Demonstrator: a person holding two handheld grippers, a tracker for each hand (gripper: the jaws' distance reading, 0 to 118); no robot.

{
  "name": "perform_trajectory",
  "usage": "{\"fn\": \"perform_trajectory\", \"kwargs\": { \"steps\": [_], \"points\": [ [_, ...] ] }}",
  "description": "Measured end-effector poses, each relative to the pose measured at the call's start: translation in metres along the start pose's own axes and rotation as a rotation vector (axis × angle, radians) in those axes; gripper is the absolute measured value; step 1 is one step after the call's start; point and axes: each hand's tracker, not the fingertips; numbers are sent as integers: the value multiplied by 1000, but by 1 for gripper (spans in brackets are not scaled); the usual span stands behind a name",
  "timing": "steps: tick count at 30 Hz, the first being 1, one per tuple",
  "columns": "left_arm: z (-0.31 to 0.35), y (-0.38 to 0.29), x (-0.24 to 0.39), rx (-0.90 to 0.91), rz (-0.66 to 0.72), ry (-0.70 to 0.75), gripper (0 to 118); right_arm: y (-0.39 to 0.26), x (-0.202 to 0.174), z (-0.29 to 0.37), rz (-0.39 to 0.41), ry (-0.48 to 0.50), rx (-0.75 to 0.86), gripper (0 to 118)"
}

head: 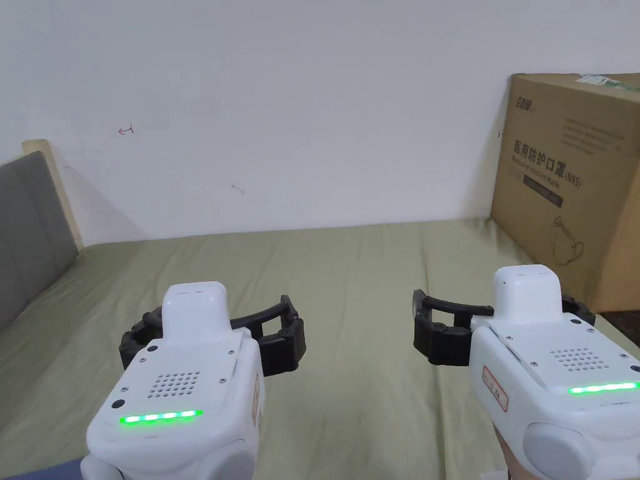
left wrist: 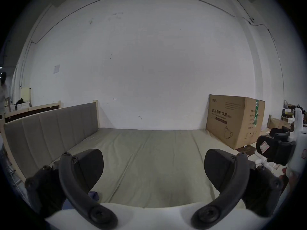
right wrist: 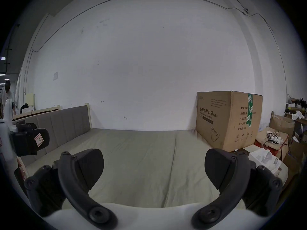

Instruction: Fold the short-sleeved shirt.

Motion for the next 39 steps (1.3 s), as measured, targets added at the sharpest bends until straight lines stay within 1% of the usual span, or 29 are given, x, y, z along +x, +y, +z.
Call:
{"fn": "perform_trajectory", "kwargs": {
  "steps": [10,15,21,28,37,39],
  "points": [
    [0,3,-9,-3,43,-3,118,-1,-5,-1,4,10,-6,118],
    [-1,5,-10,-19,64,46,118,-3,-7,-1,12,12,-14,118],
    [-2,4,-14,-40,99,34,118,-5,-7,0,9,12,-23,118],
    [-1,4,-13,-43,101,19,118,-5,-6,0,-1,5,-26,118],
    [1,0,-9,-47,105,13,118,-7,-9,1,7,11,-32,118],
    [-1,1,-7,-58,104,40,118,-8,-9,2,9,10,-37,118]
  ]
}}
